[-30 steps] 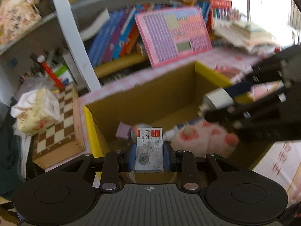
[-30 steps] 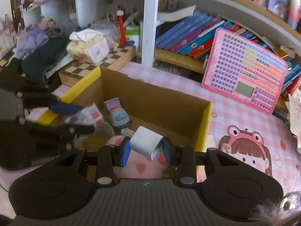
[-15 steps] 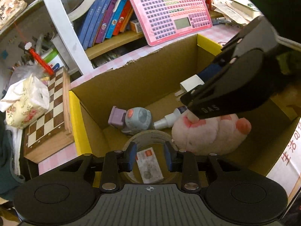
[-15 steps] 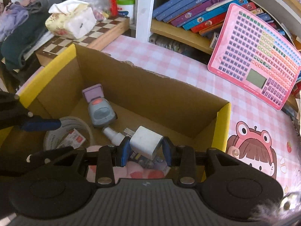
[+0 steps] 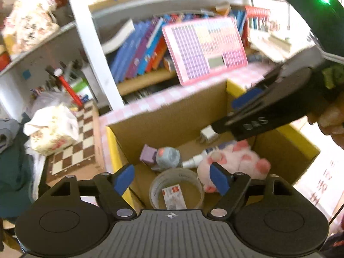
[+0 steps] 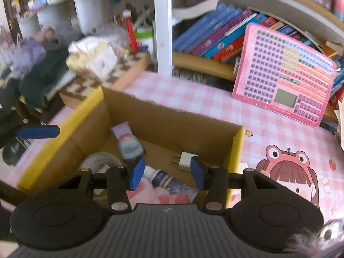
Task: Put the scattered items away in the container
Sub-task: 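Open the left tool to drop the small box while the right tool drops the charger, then move both tools back over the desk toward the remaining items, then grasp the pink box cutter with the right tool while the left tool approaches the white power bank, then close the left tool on the white power bank while the right tool holds the cutter, then lift and carry the power bank and box cutter over the yellow box with both tools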
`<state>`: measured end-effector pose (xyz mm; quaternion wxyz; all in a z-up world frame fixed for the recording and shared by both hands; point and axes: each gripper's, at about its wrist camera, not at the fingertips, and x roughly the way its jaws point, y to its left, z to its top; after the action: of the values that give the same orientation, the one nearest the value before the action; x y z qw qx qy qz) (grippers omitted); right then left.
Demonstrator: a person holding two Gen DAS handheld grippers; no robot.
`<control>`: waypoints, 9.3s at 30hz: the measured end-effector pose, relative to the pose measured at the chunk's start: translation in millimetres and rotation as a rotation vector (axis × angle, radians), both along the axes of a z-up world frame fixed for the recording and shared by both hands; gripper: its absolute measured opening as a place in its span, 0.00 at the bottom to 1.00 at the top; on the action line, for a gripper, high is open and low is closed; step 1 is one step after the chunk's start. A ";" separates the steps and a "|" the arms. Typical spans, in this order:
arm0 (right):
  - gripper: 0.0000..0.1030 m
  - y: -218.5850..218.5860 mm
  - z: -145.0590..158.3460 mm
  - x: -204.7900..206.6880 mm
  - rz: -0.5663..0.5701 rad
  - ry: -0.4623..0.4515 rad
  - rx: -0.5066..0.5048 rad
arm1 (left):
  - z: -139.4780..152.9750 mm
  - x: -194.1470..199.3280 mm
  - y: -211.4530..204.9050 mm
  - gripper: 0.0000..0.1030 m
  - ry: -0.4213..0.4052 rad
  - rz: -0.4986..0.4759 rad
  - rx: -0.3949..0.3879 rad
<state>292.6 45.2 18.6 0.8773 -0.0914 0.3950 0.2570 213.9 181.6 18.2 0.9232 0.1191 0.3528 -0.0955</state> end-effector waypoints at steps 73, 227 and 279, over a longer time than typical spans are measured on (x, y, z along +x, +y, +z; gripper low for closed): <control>0.80 -208.6 -28.5 -52.2 0.153 0.032 0.000 | -1.4 -53.5 -209.0 0.85 0.101 0.152 0.029; 0.23 -92.7 -33.0 -243.2 0.013 0.012 -0.062 | -7.9 -210.7 -36.5 0.41 0.027 0.271 -0.189; 0.23 -32.2 20.2 -136.4 0.218 -0.147 -0.023 | 30.0 -106.5 -16.1 0.41 -0.158 0.281 -0.176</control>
<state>156.1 12.9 38.9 0.8696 -0.1624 0.3201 0.3390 107.4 165.5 48.3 0.9591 -0.0052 0.2827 0.0135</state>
